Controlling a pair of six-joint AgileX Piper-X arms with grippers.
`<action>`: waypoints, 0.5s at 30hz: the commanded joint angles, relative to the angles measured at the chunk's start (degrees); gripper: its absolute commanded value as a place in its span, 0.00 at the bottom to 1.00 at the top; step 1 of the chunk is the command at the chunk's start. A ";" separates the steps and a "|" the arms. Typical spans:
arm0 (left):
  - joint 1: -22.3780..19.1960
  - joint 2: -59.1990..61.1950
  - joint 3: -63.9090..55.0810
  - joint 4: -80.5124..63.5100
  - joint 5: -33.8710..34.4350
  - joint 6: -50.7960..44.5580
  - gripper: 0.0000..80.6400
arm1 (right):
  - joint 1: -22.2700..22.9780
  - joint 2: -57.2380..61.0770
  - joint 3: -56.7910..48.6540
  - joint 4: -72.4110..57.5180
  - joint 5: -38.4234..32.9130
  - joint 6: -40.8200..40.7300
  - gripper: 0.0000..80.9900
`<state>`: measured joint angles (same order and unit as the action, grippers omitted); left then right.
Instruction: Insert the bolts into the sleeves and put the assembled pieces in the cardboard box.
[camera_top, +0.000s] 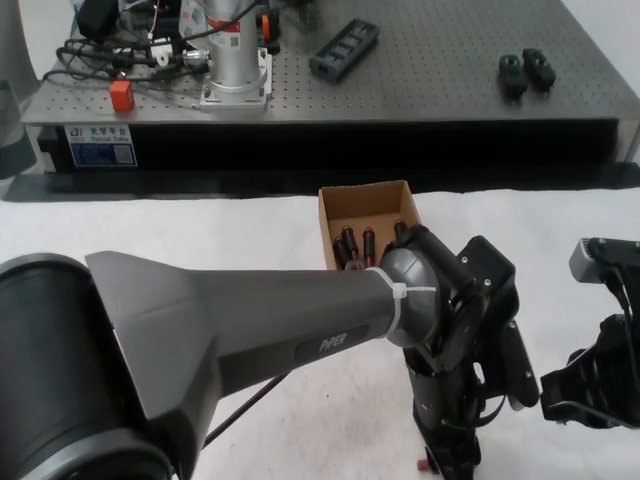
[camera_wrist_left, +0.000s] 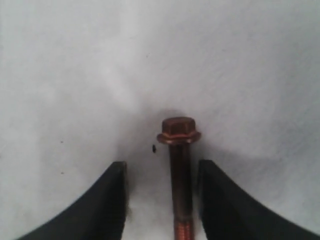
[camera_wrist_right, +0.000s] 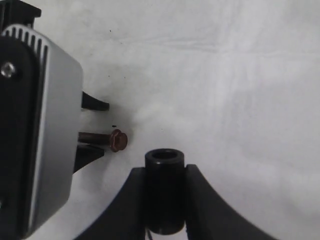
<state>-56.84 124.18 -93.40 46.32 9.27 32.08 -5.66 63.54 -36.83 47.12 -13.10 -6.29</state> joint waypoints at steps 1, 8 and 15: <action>-0.64 0.30 -0.51 -1.18 0.59 0.51 0.29 | -0.19 -0.55 -0.05 -0.27 -0.93 0.25 0.06; -1.17 0.09 -0.62 -0.92 0.42 -2.39 0.00 | -0.19 -1.12 -0.05 -0.54 -0.93 1.17 0.06; 3.56 -8.19 -0.35 -2.64 -7.16 -16.42 0.01 | -0.35 -6.28 -0.05 -2.60 -0.93 2.93 0.06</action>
<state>-56.04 120.92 -93.20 45.35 3.49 21.30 -5.66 62.47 -36.83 46.67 -13.37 -5.09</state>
